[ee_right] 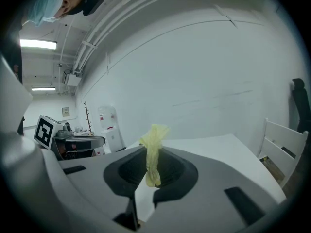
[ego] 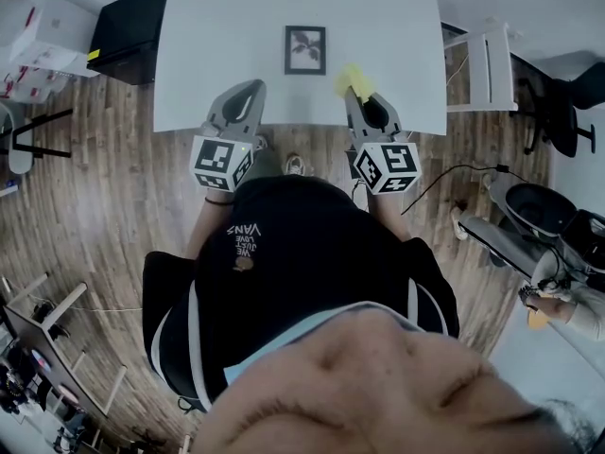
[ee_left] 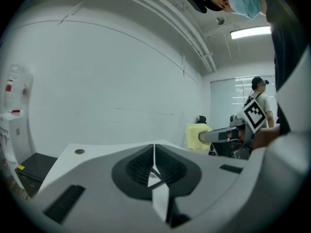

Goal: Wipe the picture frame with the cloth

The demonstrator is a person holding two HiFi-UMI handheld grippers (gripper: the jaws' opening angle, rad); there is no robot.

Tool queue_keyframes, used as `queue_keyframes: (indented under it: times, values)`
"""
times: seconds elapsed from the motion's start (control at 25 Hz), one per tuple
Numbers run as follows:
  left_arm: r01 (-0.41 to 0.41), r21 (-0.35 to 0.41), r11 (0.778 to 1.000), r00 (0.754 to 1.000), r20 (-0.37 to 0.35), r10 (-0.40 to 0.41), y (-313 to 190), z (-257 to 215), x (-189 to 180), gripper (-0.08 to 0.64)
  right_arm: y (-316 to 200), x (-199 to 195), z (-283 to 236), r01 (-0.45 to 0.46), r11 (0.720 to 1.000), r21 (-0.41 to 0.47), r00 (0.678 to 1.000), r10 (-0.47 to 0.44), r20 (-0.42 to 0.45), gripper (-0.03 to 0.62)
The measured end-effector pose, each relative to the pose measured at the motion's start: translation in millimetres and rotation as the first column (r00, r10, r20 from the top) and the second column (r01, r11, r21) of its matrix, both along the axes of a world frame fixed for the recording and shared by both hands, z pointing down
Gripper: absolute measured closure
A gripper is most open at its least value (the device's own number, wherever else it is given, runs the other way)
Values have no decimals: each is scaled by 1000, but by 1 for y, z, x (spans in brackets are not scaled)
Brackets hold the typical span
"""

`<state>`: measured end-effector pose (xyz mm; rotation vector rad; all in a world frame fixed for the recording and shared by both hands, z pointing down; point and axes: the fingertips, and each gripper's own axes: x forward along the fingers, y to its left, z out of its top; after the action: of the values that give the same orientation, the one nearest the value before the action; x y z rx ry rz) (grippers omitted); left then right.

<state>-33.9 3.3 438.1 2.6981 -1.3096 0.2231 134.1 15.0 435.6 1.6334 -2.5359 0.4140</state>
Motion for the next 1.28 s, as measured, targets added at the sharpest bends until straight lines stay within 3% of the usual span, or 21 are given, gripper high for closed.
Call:
queue_keyframes:
  times: [0.68,1.28]
  values:
    - [-173,7,985,985,0,173,-86,-14,-28,541,-62,-43,-14,-137,991,-1,990,137,6,546]
    - [-264,-11,964,964,-12,264,-118,-5,-50,541,-87,-69,-11,-222,975,-6,975,222,-7,546]
